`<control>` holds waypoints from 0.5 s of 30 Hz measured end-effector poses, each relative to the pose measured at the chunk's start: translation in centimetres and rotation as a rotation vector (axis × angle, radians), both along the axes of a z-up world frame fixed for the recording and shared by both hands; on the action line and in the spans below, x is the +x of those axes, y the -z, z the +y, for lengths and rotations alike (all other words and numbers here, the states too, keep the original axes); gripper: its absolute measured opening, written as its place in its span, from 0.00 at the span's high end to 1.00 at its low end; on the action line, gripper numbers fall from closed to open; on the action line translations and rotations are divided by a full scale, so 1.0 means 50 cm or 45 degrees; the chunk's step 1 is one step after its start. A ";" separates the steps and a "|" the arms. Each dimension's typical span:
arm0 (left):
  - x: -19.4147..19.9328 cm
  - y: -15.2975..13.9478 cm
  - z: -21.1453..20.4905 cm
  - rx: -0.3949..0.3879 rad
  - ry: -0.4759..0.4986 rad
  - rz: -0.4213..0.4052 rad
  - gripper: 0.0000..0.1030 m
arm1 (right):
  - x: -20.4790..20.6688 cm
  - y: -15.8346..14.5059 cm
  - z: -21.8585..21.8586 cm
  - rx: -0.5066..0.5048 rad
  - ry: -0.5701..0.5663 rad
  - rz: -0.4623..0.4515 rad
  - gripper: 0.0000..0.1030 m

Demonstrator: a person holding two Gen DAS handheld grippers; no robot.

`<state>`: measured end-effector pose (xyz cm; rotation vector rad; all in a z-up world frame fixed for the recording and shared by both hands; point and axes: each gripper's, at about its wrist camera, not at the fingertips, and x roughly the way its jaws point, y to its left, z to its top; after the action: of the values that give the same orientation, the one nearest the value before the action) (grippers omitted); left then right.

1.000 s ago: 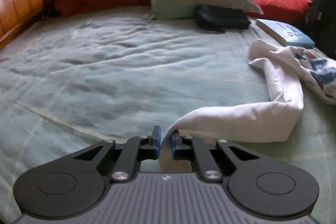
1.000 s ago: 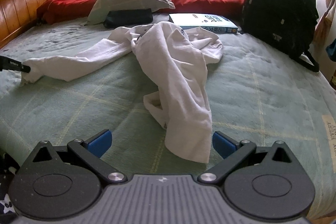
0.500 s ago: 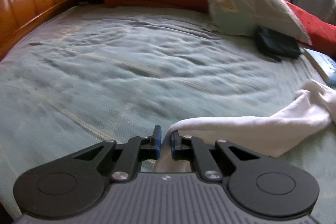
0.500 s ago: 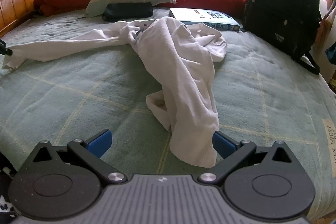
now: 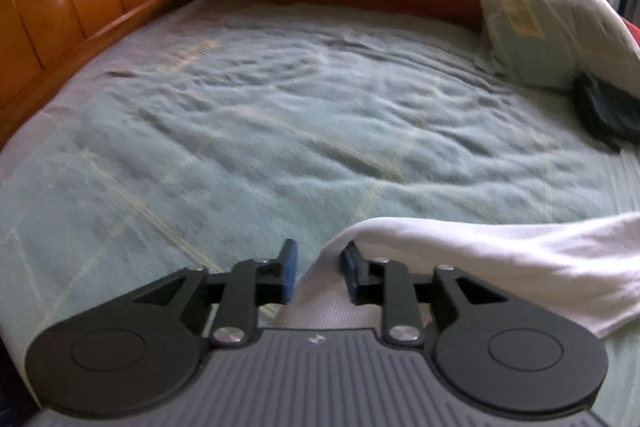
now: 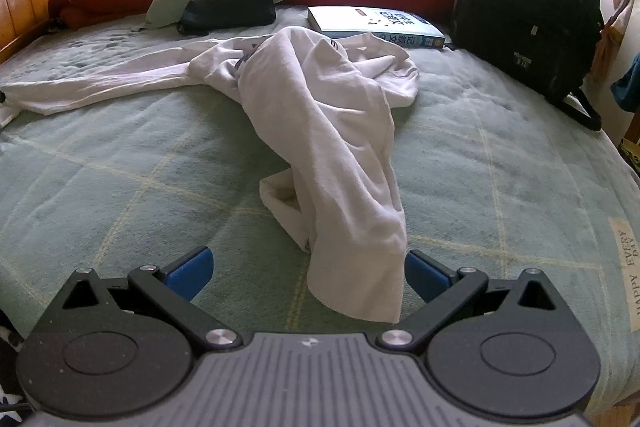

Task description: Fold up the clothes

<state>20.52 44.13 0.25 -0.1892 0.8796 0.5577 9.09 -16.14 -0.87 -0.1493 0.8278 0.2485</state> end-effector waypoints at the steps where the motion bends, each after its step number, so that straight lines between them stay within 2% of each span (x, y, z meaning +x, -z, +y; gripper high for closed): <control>1: -0.002 -0.005 0.003 0.011 -0.009 -0.011 0.62 | -0.001 0.001 0.001 0.000 -0.003 0.001 0.00; 6: -0.003 -0.028 0.007 0.059 -0.027 -0.038 0.47 | -0.001 0.005 0.006 0.005 -0.013 0.009 0.00; 9: 0.002 -0.029 0.005 0.082 -0.018 -0.025 0.44 | -0.004 0.008 0.011 0.007 -0.023 0.011 0.00; 11: 0.003 -0.028 0.005 0.094 -0.022 -0.017 0.39 | -0.006 0.008 0.013 0.004 -0.033 0.011 0.00; 15: 0.003 -0.031 0.016 0.012 -0.031 -0.072 0.33 | -0.008 0.006 0.014 0.006 -0.036 0.008 0.00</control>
<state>20.66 44.91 1.80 -0.2066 0.8206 0.5761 8.69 -15.44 -1.20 -0.1558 0.8317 0.2772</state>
